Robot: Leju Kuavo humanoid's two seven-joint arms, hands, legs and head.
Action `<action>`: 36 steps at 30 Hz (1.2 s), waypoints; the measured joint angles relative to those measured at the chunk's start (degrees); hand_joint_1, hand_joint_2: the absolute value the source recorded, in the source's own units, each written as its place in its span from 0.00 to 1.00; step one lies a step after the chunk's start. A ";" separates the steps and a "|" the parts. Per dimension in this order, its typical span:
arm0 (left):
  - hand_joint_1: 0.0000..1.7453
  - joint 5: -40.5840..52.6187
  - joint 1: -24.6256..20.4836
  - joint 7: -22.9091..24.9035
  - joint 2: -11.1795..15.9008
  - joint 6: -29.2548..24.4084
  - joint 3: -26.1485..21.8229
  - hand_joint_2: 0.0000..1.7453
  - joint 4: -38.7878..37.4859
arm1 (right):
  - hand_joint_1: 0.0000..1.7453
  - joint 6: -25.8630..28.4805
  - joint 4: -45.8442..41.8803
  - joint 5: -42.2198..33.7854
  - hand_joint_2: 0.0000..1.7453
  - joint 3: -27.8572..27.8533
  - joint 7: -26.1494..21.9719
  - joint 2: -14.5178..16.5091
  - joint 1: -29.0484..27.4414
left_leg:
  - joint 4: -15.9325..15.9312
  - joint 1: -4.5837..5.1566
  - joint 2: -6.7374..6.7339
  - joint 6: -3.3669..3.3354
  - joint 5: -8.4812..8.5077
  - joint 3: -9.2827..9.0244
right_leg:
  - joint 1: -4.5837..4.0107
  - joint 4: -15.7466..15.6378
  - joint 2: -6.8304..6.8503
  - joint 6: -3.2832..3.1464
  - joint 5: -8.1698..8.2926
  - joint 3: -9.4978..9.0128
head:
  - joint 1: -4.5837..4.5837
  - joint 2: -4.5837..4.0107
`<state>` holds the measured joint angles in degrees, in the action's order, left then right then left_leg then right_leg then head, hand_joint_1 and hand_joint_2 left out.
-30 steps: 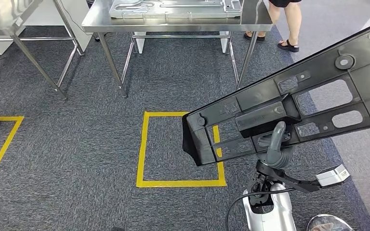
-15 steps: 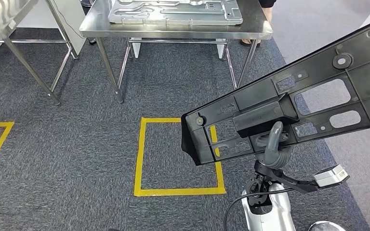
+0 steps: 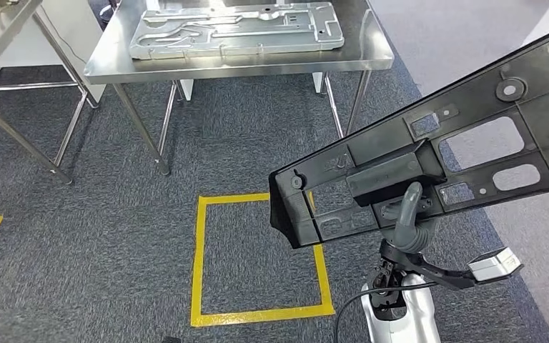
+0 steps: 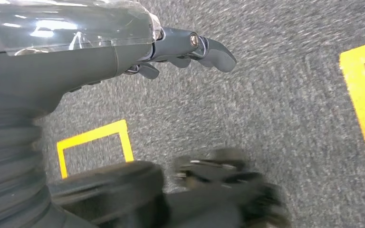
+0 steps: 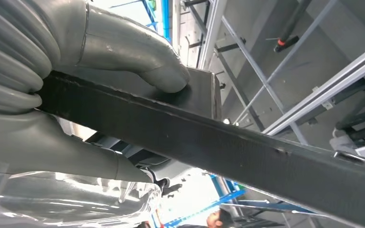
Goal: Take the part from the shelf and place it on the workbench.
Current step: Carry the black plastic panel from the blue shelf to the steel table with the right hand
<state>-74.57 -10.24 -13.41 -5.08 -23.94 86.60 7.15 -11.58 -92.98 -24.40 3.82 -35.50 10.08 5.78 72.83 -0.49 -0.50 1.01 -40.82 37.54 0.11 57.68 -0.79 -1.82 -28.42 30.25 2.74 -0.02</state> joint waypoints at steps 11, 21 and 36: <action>0.00 -1.45 -1.16 -0.05 0.69 -1.36 -0.08 1.00 -0.02 | 1.00 0.38 0.39 0.51 1.00 1.71 0.13 0.01 3.84 | -14.51 1.21 1.76 -3.97 19.61 0.19 | -0.54 4.09 -0.38 2.06 -9.97 -6.42 | 0.07 0.00; 0.00 -1.48 -0.28 -0.06 0.43 -1.05 -0.09 1.00 -0.02 | 1.00 0.85 2.41 0.61 1.00 1.78 0.41 -0.22 4.37 | -14.13 0.87 1.97 -2.79 16.63 -2.06 | 0.78 0.74 0.34 3.16 0.06 1.17 | 0.07 0.00; 0.00 -3.50 0.41 0.74 0.43 -1.88 -1.50 1.00 -0.02 | 1.00 1.25 4.67 1.03 1.00 2.78 1.22 -0.31 6.38 | -14.81 0.98 1.89 -2.78 15.95 -2.57 | 0.78 -0.03 0.04 2.31 -0.38 0.86 | 0.07 0.00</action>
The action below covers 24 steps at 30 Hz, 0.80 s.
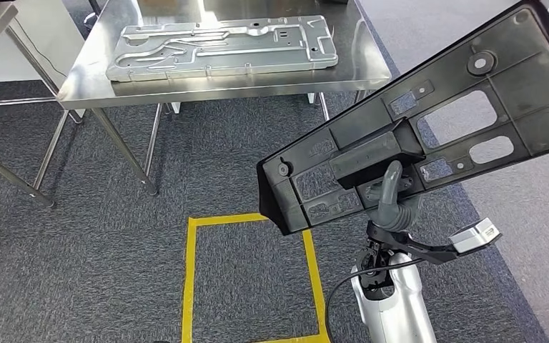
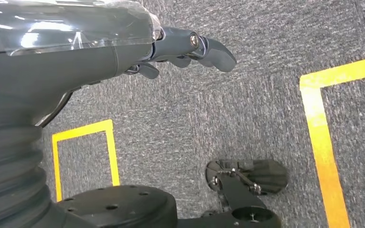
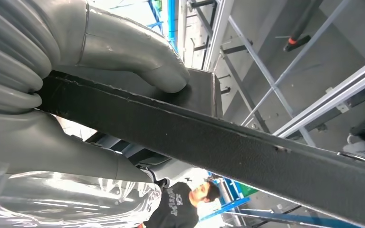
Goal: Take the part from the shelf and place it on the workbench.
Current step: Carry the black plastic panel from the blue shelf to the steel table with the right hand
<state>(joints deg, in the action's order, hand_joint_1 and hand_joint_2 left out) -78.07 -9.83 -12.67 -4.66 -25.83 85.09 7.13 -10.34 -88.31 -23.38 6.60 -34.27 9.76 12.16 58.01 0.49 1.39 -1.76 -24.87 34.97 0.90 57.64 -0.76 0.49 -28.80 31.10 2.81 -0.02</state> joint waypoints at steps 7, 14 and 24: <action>0.00 -0.95 -0.25 -0.87 -0.48 -0.28 -1.09 1.00 0.02 | 1.00 0.81 0.49 -0.31 1.00 0.02 0.23 -0.82 -0.20 | -3.72 -1.12 -0.35 -0.31 -0.18 -4.20 | 0.36 12.82 0.41 1.64 -4.67 6.67 | -0.02 0.00; 0.00 0.70 -0.17 1.22 -0.28 -0.34 -1.16 1.00 0.01 | 1.00 2.45 1.24 -1.43 1.00 -0.04 -1.38 -1.45 -2.47 | -1.15 -1.63 -0.01 2.10 -4.65 -6.05 | 0.93 1.51 0.45 1.82 3.82 4.58 | 0.04 0.00; 0.00 0.78 -0.04 3.59 0.44 -0.71 -0.34 1.00 0.00 | 1.00 2.24 3.11 -0.58 1.00 -0.06 -2.39 -1.60 -3.37 | 17.05 -1.61 -1.02 2.86 -8.25 6.04 | 0.07 1.32 0.34 -1.45 -0.21 0.46 | 0.12 0.00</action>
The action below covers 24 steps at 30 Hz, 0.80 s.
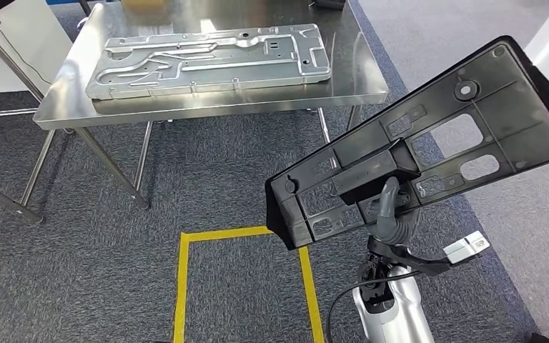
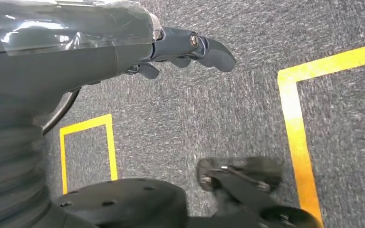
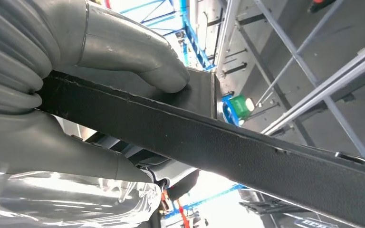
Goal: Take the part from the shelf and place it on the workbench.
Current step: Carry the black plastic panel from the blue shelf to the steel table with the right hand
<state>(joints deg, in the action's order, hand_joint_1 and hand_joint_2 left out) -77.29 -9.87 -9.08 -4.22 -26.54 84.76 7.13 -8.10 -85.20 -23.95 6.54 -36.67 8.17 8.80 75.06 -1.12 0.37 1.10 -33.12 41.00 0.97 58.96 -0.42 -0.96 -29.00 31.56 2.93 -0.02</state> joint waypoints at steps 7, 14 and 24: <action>0.00 -1.11 0.48 -0.26 0.16 -0.08 0.01 1.00 0.02 | 1.00 -0.32 0.27 0.90 1.00 0.12 0.73 -0.11 0.06 | -14.79 2.04 -0.04 -3.58 9.52 -3.81 | -0.28 -1.14 -0.08 1.25 -2.97 -3.67 | 0.00 0.00; 0.00 -2.41 0.54 -3.07 -0.69 -0.21 -0.24 1.00 0.04 | 1.00 -0.69 0.48 2.09 1.00 0.82 3.76 -0.90 0.98 | -18.10 1.15 0.11 -3.98 7.34 -8.09 | 0.05 13.69 0.27 2.82 -6.93 6.17 | -0.02 0.00; 0.00 -7.02 1.97 -5.34 0.18 -3.03 -2.98 1.00 0.02 | 1.00 -2.68 7.37 -1.18 1.00 2.96 5.38 -0.82 4.70 | -16.96 1.01 0.11 -1.30 2.58 -11.44 | 0.07 0.17 0.21 0.93 3.25 4.12 | 0.00 0.00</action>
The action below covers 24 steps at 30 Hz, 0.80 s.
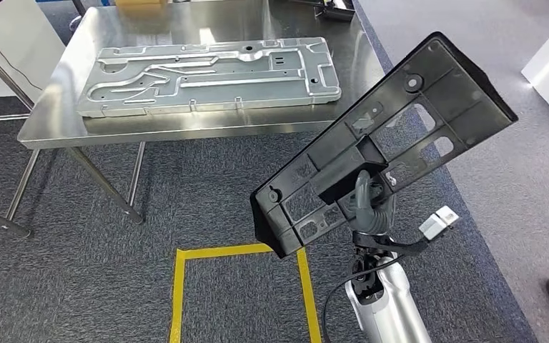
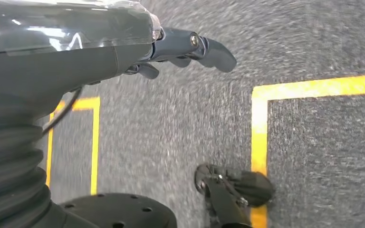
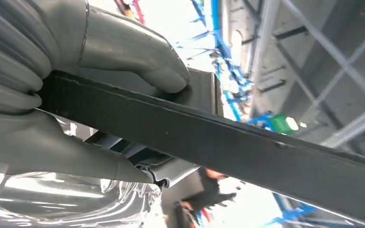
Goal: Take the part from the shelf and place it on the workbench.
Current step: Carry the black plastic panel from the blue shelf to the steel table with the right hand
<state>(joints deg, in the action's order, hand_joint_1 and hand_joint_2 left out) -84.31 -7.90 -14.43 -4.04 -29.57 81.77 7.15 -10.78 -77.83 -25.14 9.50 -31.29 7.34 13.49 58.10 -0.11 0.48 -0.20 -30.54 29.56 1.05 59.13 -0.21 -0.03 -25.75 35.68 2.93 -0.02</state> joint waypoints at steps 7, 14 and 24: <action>0.00 -0.91 0.28 -0.64 0.37 0.17 -2.38 1.00 0.00 | 1.00 1.70 4.26 -0.95 1.00 0.45 1.14 0.60 5.04 | 16.05 -0.59 -0.14 1.23 -1.88 11.10 | 0.24 -0.55 0.16 -0.74 -2.41 -3.50 | 0.01 0.00; 0.00 -0.80 0.29 -0.66 0.58 0.47 -2.65 1.00 0.01 | 1.00 2.08 5.73 -1.05 1.00 0.45 1.26 0.82 6.15 | 1.53 -0.09 -0.10 -0.34 5.92 6.49 | 0.04 -1.08 -0.01 1.14 -4.78 -6.05 | 0.01 0.00; 0.00 1.79 -2.52 1.87 0.66 2.04 -1.76 1.00 0.02 | 1.00 2.98 2.97 -0.50 1.00 -1.48 -0.68 -0.46 4.64 | 0.13 0.07 0.33 -2.05 2.79 1.90 | -0.12 8.39 0.14 1.33 -1.78 3.62 | -0.02 0.00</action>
<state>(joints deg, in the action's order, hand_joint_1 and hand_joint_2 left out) -82.52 -10.42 -12.56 -3.38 -27.53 80.01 7.17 -7.80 -74.86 -25.64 8.02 -31.97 6.88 18.13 58.23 -0.04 0.81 -2.25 -27.75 31.45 0.93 67.52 -0.07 1.30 -27.53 39.30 2.91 -0.02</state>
